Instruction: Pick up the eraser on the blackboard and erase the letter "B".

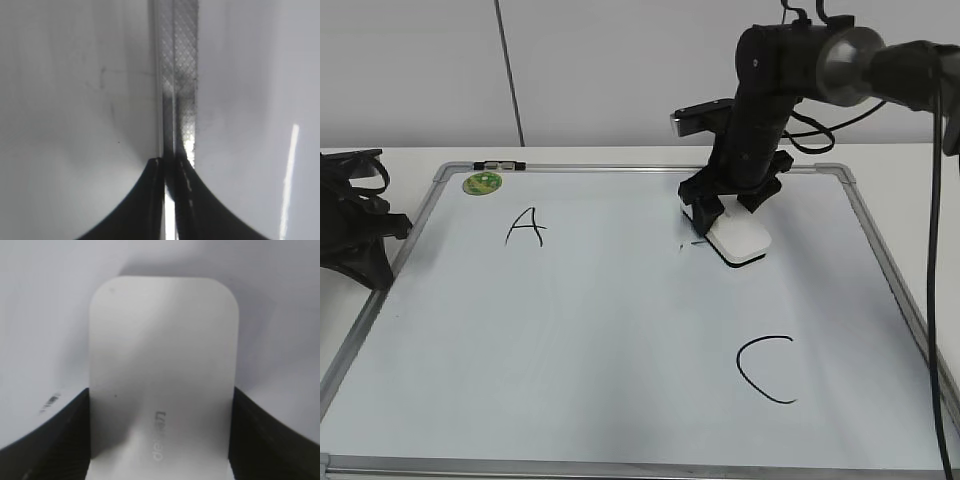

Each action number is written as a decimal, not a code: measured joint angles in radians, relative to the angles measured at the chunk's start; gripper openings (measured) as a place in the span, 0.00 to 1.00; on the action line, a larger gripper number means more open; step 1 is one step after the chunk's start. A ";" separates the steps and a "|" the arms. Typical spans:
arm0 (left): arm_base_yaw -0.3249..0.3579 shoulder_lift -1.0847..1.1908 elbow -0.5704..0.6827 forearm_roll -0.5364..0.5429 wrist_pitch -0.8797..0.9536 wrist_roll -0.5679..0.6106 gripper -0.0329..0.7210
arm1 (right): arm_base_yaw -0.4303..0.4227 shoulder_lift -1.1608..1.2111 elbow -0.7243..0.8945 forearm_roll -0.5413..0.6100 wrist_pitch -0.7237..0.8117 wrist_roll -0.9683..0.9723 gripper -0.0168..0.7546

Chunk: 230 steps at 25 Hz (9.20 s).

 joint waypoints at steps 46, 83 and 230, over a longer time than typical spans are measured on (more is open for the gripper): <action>0.000 0.000 0.000 -0.001 -0.005 0.000 0.08 | 0.005 0.036 -0.066 -0.044 0.039 0.038 0.74; 0.000 0.000 0.000 -0.004 -0.010 0.000 0.08 | -0.123 -0.618 0.541 -0.128 0.076 0.142 0.74; 0.000 -0.221 -0.232 -0.001 0.242 0.002 0.67 | -0.257 -0.622 0.400 -0.053 0.090 0.127 0.79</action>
